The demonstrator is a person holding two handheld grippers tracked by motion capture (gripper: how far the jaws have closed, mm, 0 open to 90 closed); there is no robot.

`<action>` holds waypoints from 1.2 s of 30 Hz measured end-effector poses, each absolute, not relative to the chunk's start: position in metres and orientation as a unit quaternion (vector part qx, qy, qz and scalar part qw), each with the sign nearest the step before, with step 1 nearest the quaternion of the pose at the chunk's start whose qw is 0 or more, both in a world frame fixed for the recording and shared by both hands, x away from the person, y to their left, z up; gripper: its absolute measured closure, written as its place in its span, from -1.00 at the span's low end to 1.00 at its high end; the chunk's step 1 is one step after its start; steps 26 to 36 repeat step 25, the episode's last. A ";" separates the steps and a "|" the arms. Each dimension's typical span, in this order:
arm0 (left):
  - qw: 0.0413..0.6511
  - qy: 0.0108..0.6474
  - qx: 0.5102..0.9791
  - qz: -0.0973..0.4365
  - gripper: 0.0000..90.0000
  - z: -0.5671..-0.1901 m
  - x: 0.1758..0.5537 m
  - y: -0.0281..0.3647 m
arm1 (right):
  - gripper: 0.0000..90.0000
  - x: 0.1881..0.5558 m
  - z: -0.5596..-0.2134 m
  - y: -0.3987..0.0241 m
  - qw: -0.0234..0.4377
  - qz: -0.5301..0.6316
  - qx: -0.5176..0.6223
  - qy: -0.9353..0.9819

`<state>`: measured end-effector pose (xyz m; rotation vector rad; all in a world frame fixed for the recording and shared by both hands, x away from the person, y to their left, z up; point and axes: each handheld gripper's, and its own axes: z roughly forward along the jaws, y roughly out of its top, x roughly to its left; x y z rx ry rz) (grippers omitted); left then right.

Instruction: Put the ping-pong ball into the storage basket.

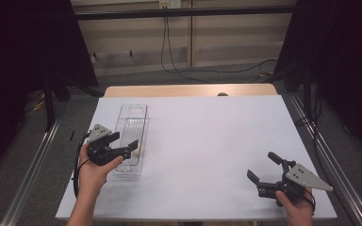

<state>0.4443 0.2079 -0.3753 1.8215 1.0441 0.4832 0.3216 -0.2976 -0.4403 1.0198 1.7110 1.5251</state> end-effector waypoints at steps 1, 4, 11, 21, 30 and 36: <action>0.477 0.425 0.743 0.198 -0.58 -0.376 0.443 0.208 | -0.94 0.322 -0.440 -0.298 0.311 0.578 0.386 0.648; 0.485 0.427 0.737 0.197 -0.61 -0.378 0.438 0.210 | -0.94 0.322 -0.440 -0.298 0.311 0.578 0.387 0.648; 0.497 0.433 0.723 0.206 -0.70 -0.386 0.426 0.217 | -0.94 0.322 -0.441 -0.298 0.310 0.577 0.386 0.650; 0.534 0.423 0.692 0.240 -0.90 -0.395 0.409 0.226 | -0.94 0.322 -0.441 -0.297 0.312 0.574 0.385 0.652; 0.545 0.419 0.687 0.233 -0.92 -0.400 0.407 0.229 | -0.94 0.323 -0.441 -0.296 0.312 0.572 0.386 0.653; 0.545 0.419 0.687 0.233 -0.92 -0.400 0.407 0.229 | -0.94 0.323 -0.441 -0.296 0.312 0.572 0.386 0.653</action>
